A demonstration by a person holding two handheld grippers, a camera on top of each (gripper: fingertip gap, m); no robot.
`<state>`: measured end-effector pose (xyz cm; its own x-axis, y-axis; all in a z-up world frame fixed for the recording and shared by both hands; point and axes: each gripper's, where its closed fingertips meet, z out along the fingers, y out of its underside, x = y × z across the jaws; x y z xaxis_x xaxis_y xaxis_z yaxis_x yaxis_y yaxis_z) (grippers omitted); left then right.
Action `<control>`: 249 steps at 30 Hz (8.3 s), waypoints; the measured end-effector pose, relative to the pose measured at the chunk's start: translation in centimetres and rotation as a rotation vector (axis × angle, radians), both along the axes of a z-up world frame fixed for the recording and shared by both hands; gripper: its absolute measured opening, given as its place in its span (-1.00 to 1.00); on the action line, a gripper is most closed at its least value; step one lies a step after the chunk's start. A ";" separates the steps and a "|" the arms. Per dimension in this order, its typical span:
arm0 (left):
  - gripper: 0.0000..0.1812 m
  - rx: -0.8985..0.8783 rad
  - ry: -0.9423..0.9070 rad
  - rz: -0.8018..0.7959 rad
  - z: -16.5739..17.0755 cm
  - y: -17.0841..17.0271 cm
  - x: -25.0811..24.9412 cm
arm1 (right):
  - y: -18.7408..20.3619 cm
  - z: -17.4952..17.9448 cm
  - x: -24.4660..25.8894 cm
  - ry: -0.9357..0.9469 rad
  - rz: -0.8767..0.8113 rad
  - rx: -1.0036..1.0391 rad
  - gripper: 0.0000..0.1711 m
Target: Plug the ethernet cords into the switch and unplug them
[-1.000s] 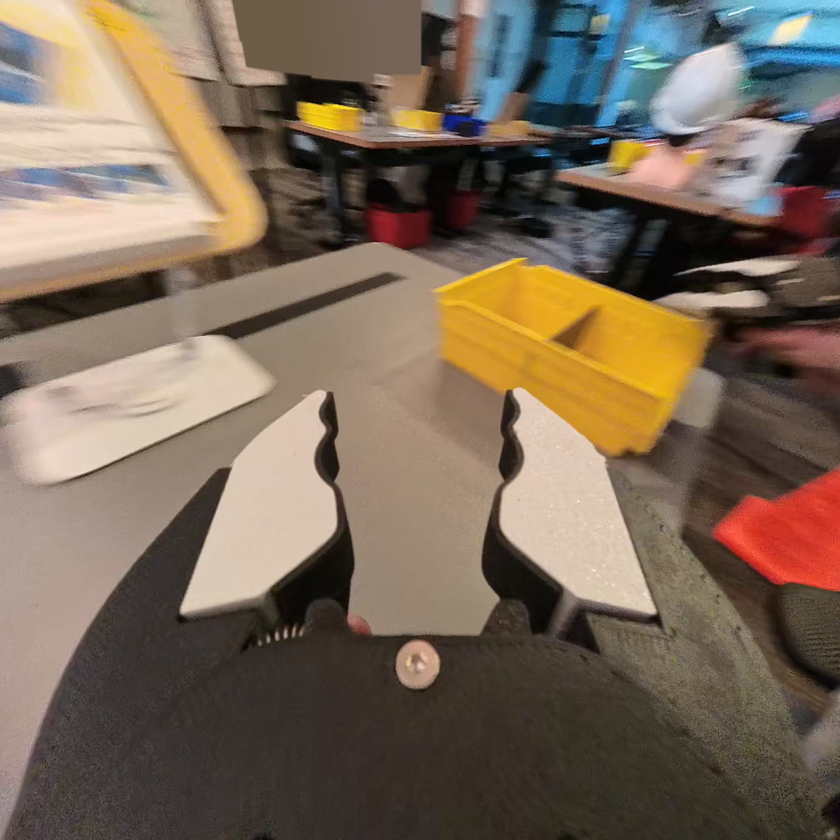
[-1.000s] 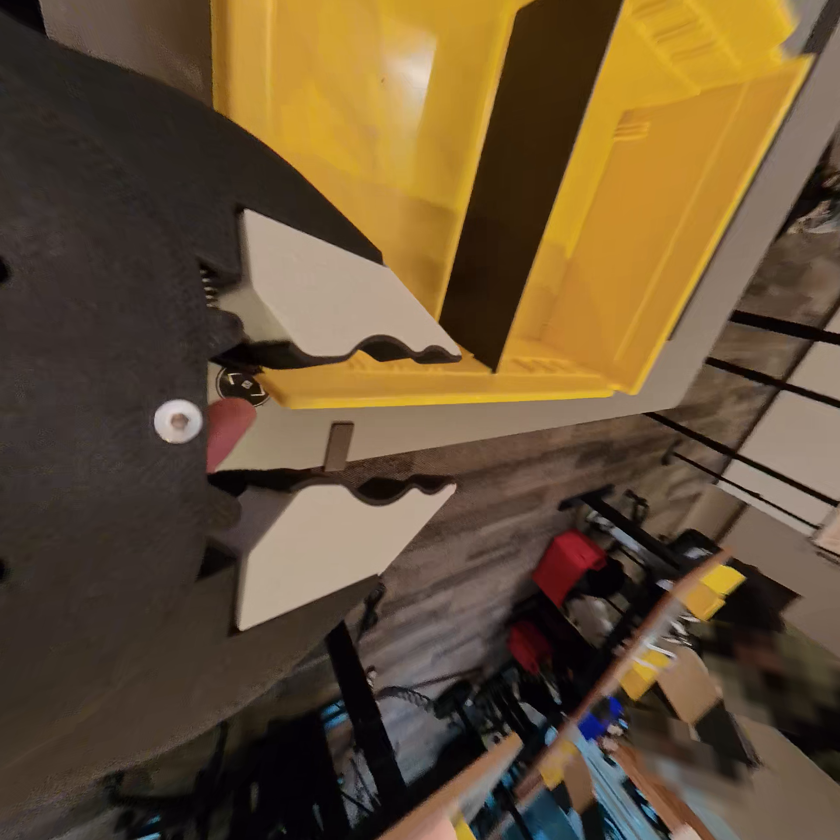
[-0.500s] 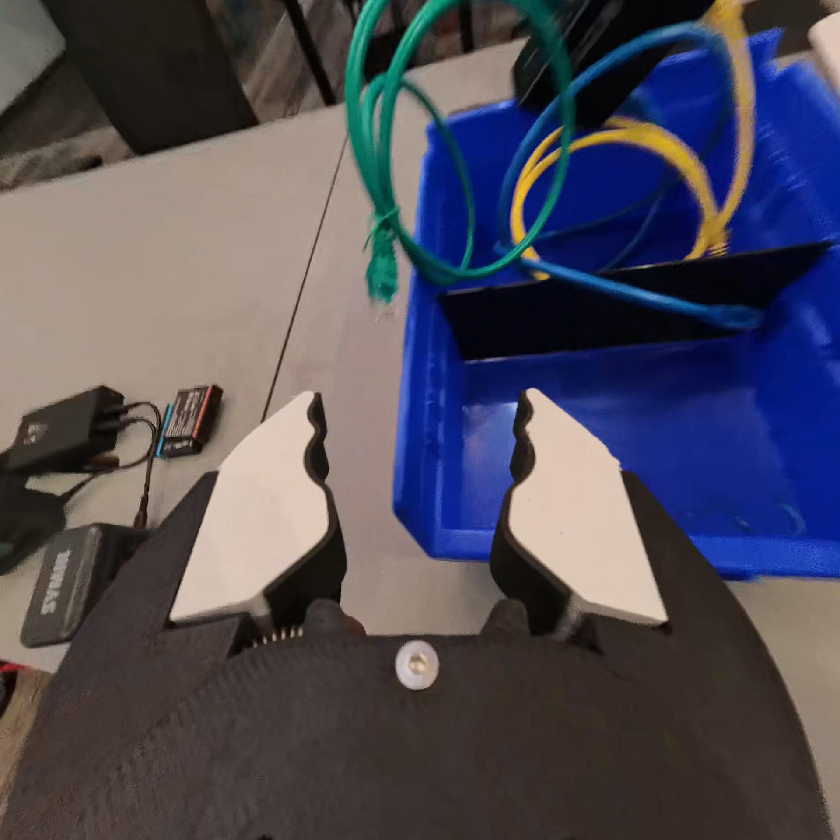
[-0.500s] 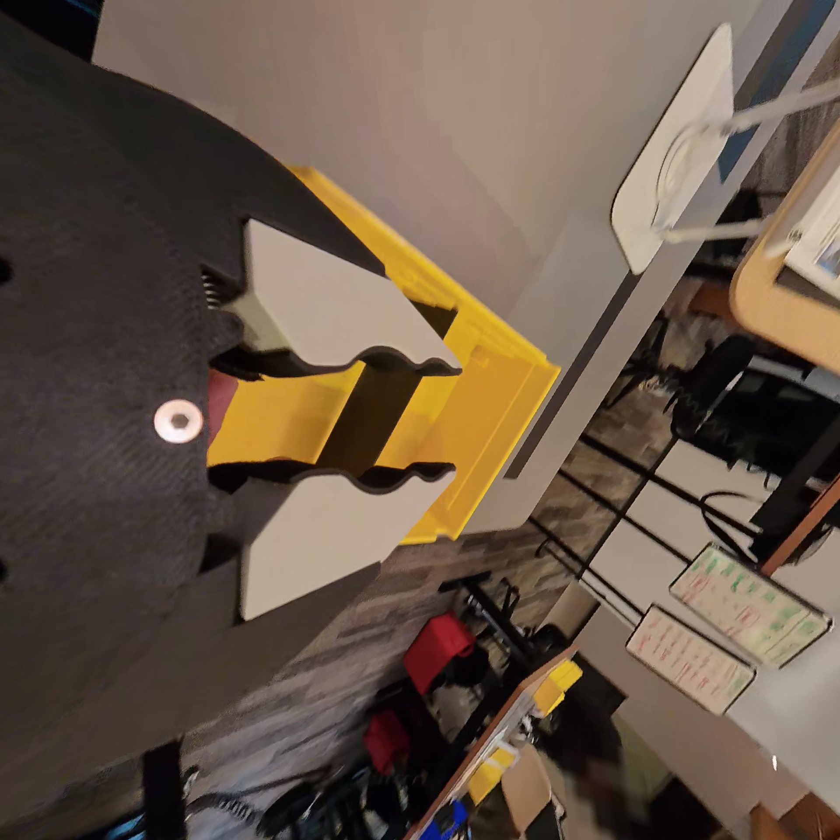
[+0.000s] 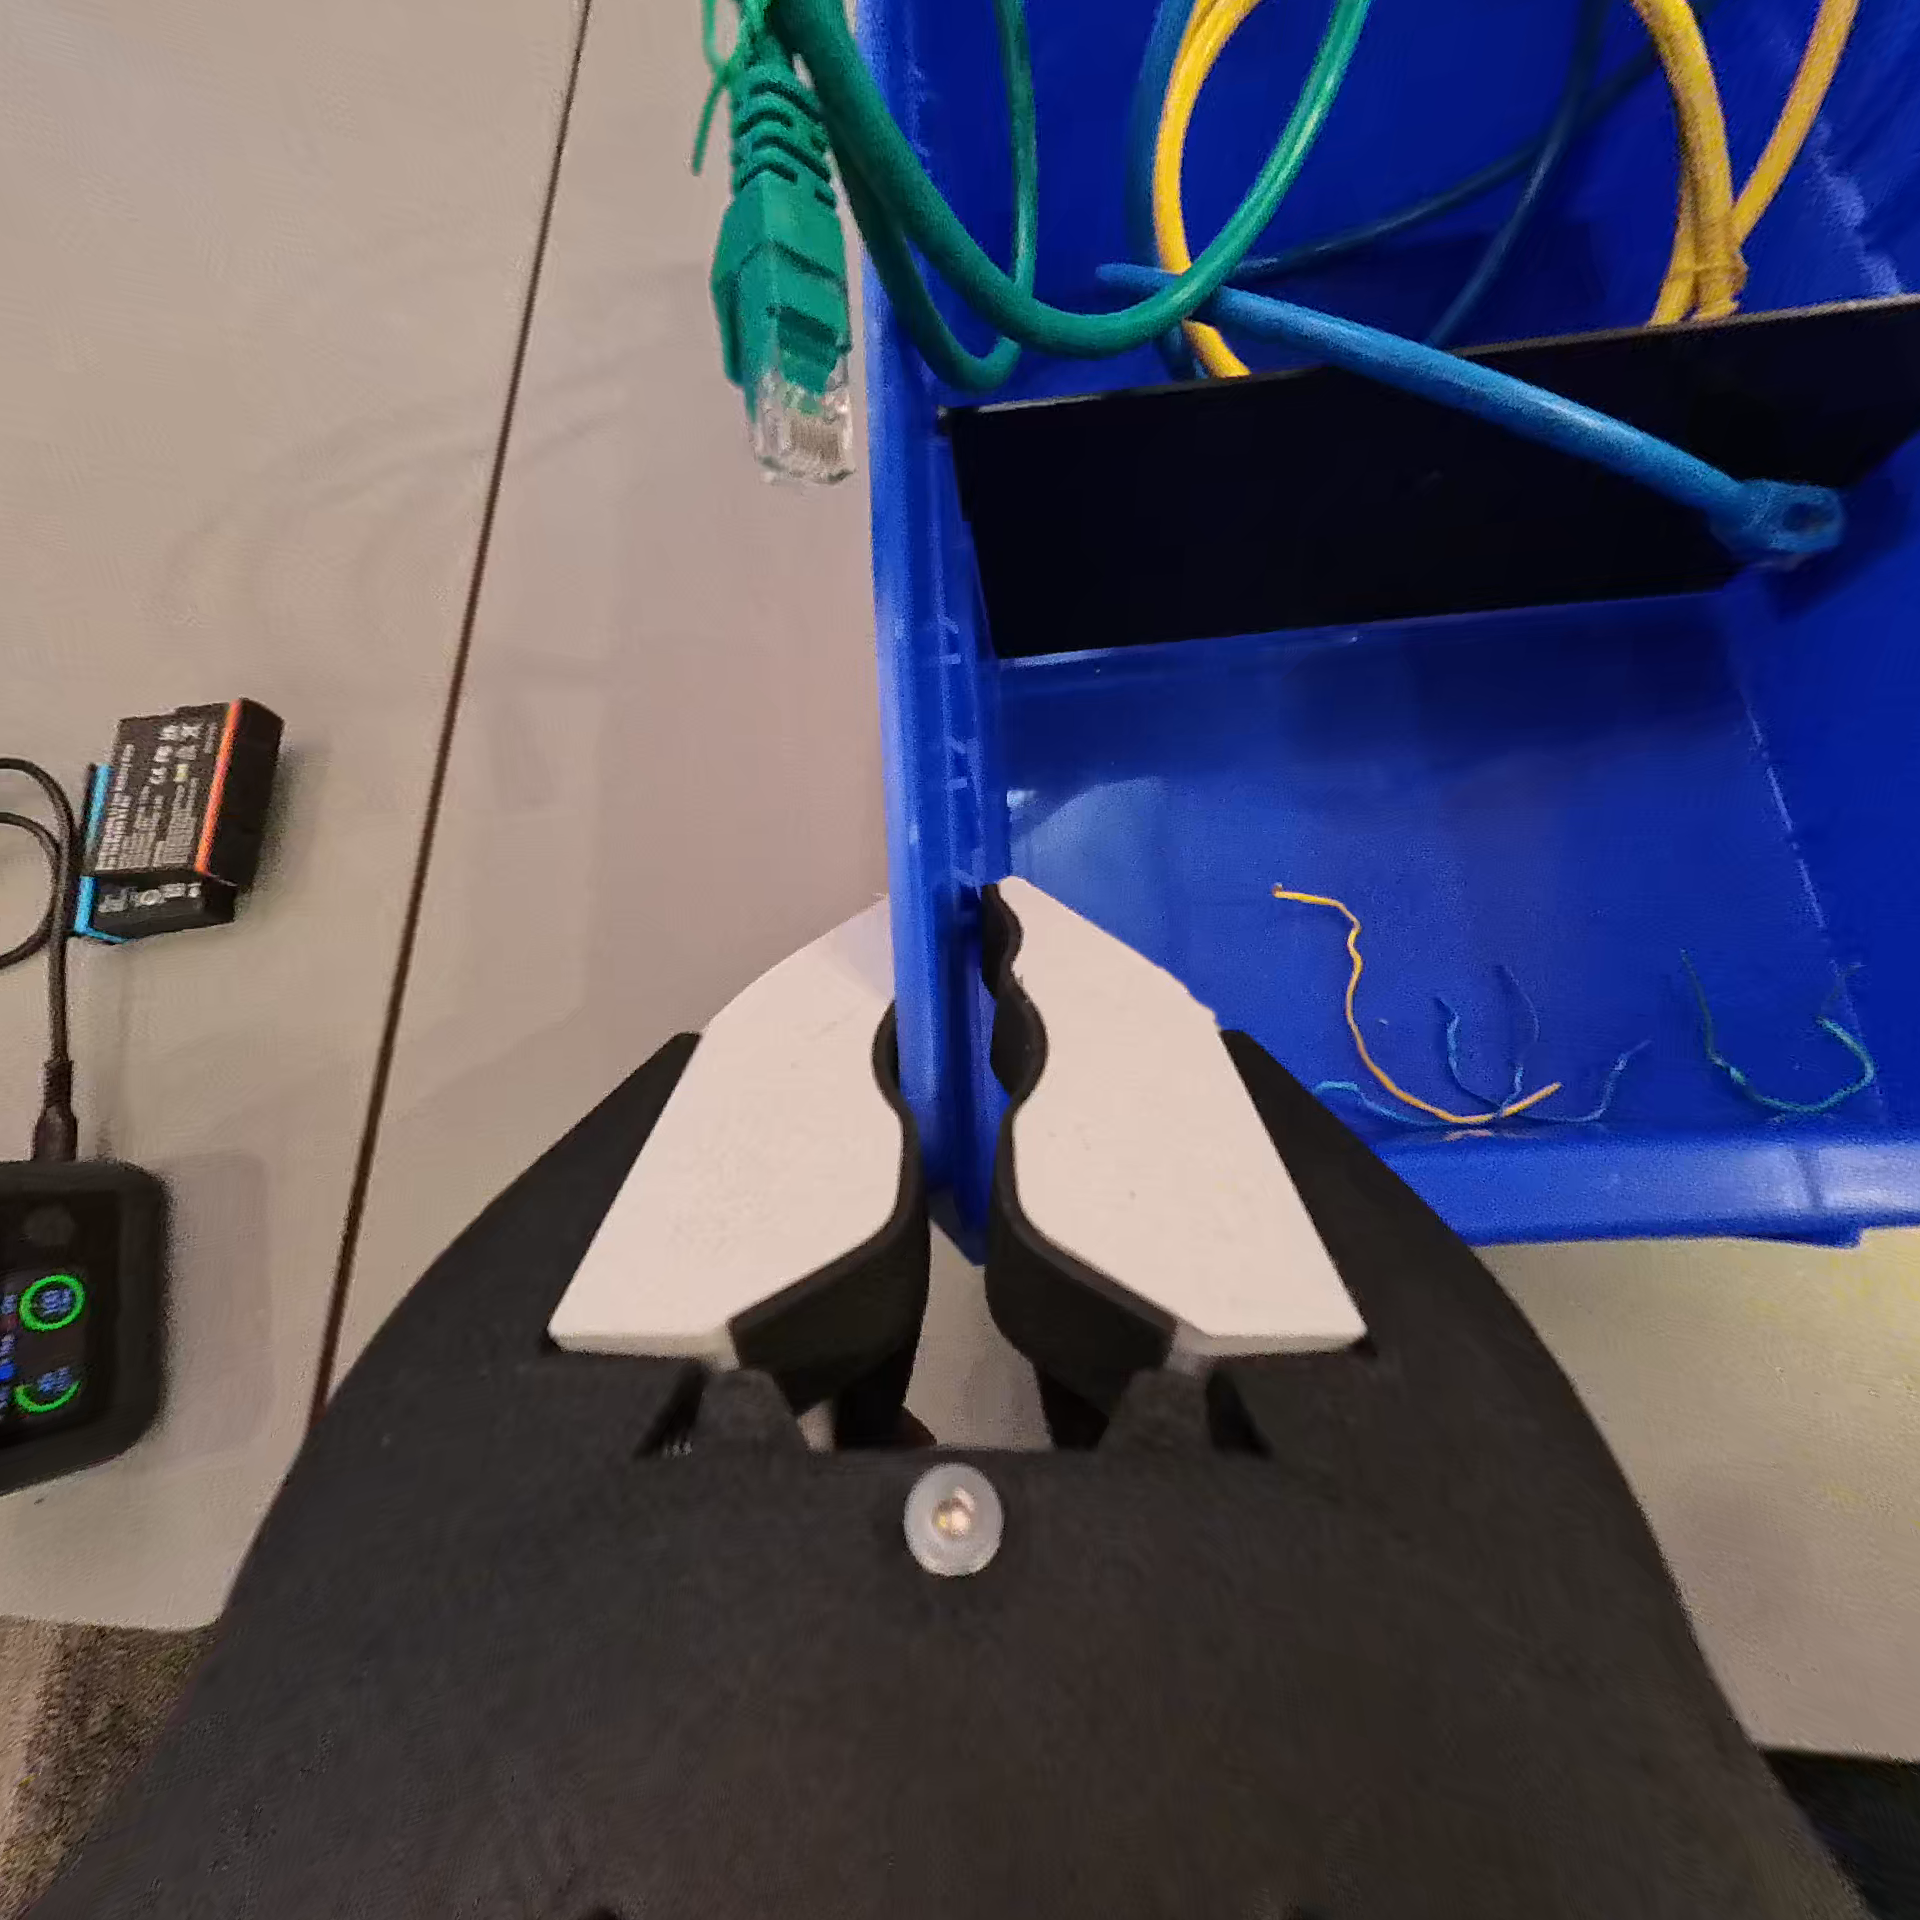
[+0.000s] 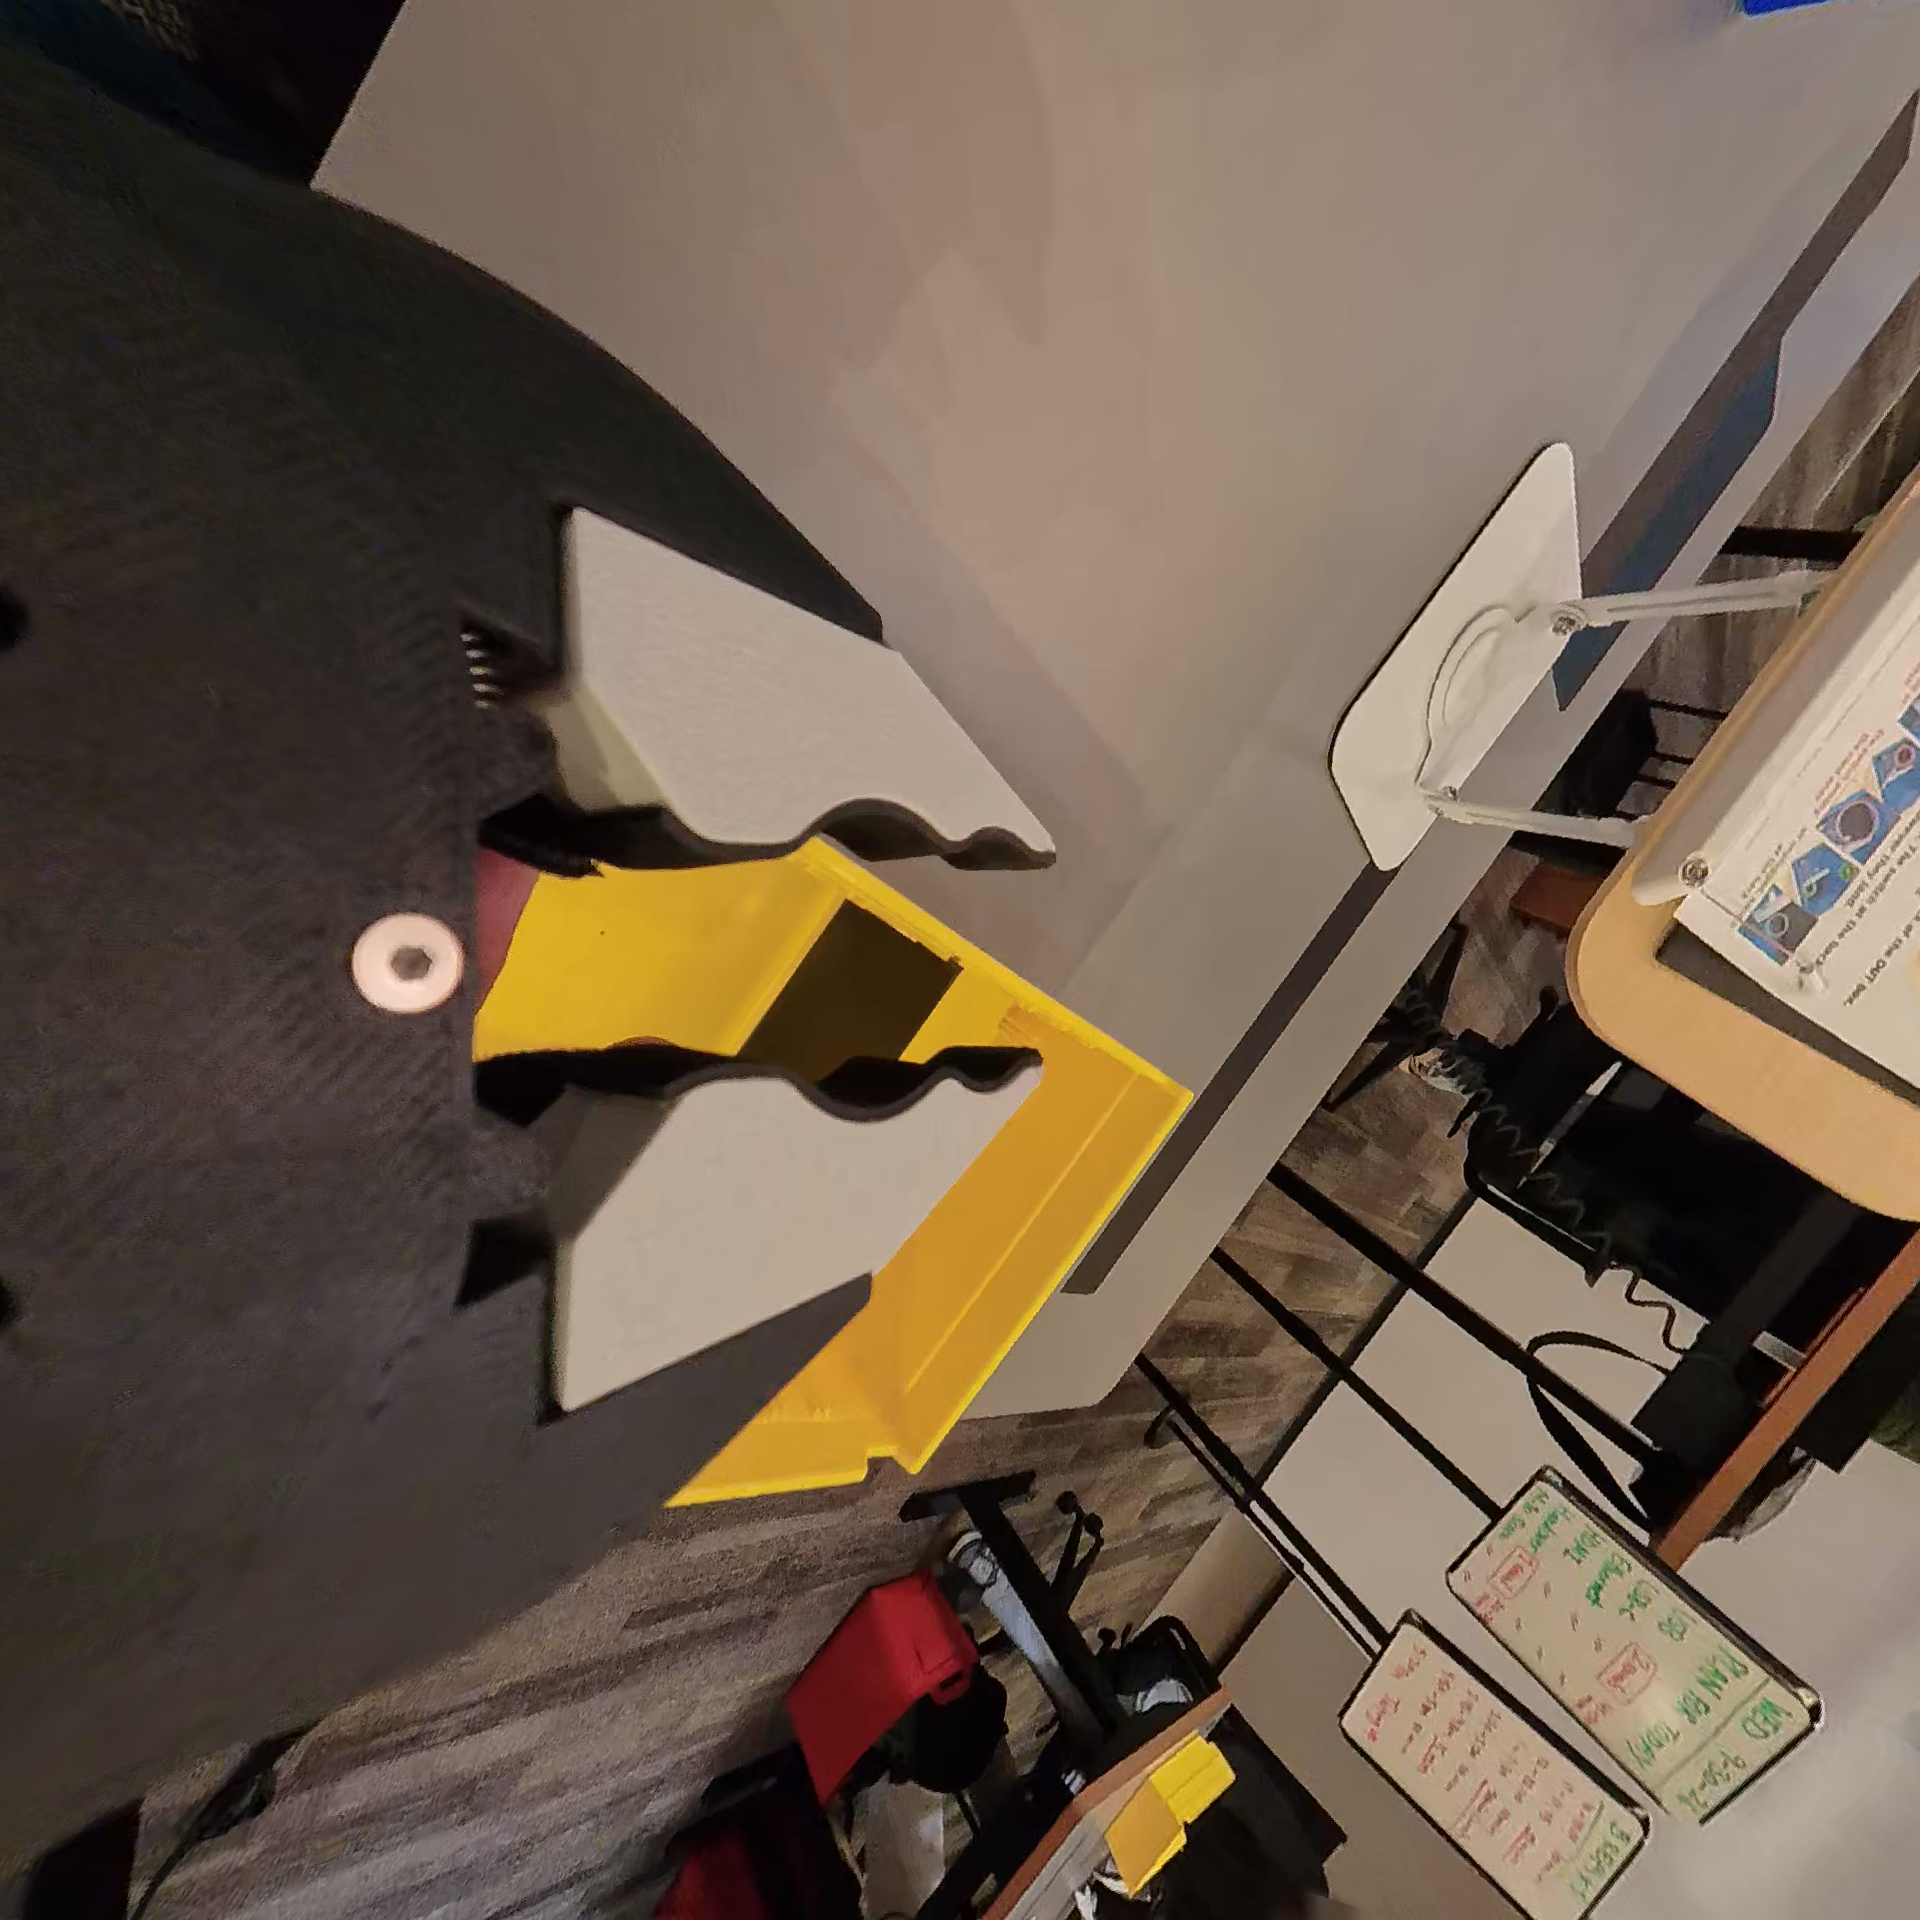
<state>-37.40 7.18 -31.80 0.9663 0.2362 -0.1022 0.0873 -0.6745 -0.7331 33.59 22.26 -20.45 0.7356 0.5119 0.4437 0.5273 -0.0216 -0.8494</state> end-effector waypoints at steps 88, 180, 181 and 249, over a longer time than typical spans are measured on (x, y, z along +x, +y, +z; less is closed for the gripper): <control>-0.11 0.132 0.007 -0.818 -1.8 10.5 32.8 | 1.1 -11.8 -29.3 -0.043 0.300 -0.341 0.05; -0.59 -0.290 1.106 -0.868 15.0 14.8 -1.0 | -3.7 -12.4 -33.2 -0.079 0.515 -0.367 -0.11; -0.59 -0.268 1.121 -0.854 15.6 14.5 -0.9 | -3.8 -12.5 -33.2 -0.081 0.516 -0.366 -0.11; -0.60 0.354 0.948 -0.945 10.9 17.9 33.8 | -3.2 -0.8 -30.2 0.059 0.558 0.183 -0.77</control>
<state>-3.62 25.11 -20.88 0.3678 -0.3118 -0.8761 -0.9171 0.0345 -0.3973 3.41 19.08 -21.22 0.4029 0.7477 0.5278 0.3687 0.3952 -0.8414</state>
